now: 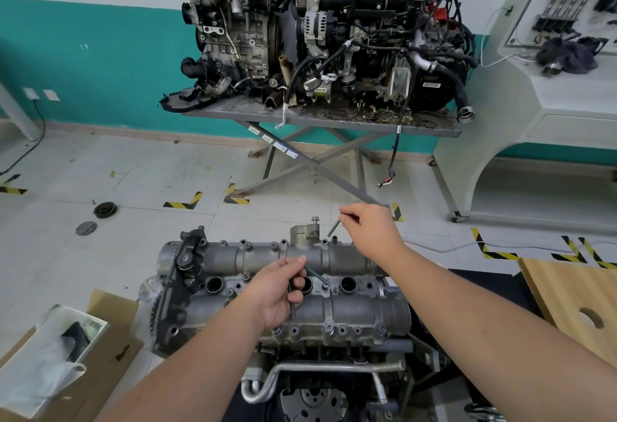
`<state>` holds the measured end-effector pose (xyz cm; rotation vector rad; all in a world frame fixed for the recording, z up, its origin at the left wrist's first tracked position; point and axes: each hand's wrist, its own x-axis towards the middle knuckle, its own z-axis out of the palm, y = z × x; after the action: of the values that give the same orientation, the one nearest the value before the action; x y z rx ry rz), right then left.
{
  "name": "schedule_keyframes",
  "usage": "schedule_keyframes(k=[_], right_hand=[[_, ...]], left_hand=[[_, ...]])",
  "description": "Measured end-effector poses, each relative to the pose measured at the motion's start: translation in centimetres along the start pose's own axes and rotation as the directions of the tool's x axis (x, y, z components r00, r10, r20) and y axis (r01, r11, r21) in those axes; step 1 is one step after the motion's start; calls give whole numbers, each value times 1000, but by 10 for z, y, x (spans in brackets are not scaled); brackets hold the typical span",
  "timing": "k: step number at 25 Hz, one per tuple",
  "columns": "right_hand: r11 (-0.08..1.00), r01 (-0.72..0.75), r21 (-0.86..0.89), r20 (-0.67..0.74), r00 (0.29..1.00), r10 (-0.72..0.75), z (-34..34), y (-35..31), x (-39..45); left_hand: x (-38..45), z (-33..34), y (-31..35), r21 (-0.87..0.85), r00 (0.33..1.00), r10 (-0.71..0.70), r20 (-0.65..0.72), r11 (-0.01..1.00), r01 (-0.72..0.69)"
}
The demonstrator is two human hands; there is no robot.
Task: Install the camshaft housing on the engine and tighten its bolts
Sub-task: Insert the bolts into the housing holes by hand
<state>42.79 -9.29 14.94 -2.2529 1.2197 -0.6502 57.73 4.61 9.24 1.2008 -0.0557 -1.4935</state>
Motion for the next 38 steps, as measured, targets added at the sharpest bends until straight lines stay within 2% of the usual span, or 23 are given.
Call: schedule_keyframes(k=[2,4,6,11,14,17,22,27,29,34,36,38], right_hand=[[995,65,-75,59,996,-61,4,1,2],[960,173,-218,193,972,-132,10,3,1],[930,234,-285,268,950,-157,15,7,-3],[961,241,-133,74,970,-233,12,0,-3],[945,276,-175,150,956,-251,12,-6,-1],[942,267,-204,191,955,-229,14,-9,0],[874,297,-384,288,938,-192,16,-8,2],[896,256,-362,356,927,-121,25,-6,-1],[872,247,-423,382,921,-76,32,-4,-4],[915,117,-387,325,946,17,40,5,-14],[920,100,-380,300,954,20,43,7,-22],[940,80,-332,272,962,14,48,9,-29]], left_hand=[[0,1,0,-2,1000,4,-5,1000,-4],[-1,1,-1,-6,1000,9,-10,1000,-9],[0,1,-1,-10,1000,14,-16,1000,-14],[2,-2,-1,-29,1000,14,-19,999,-14],[4,-2,-1,-36,1000,19,-21,999,-20],[5,-2,-1,-34,1000,19,-23,999,-20],[4,-2,-2,-39,999,25,-25,999,-26],[4,-1,-3,-20,998,52,-21,998,-52],[2,0,-3,-12,998,63,-22,998,-63],[-8,2,13,38,990,133,-38,991,-131],[-12,2,35,52,976,208,-59,977,-205],[-14,-1,64,146,947,310,-87,944,-296]])
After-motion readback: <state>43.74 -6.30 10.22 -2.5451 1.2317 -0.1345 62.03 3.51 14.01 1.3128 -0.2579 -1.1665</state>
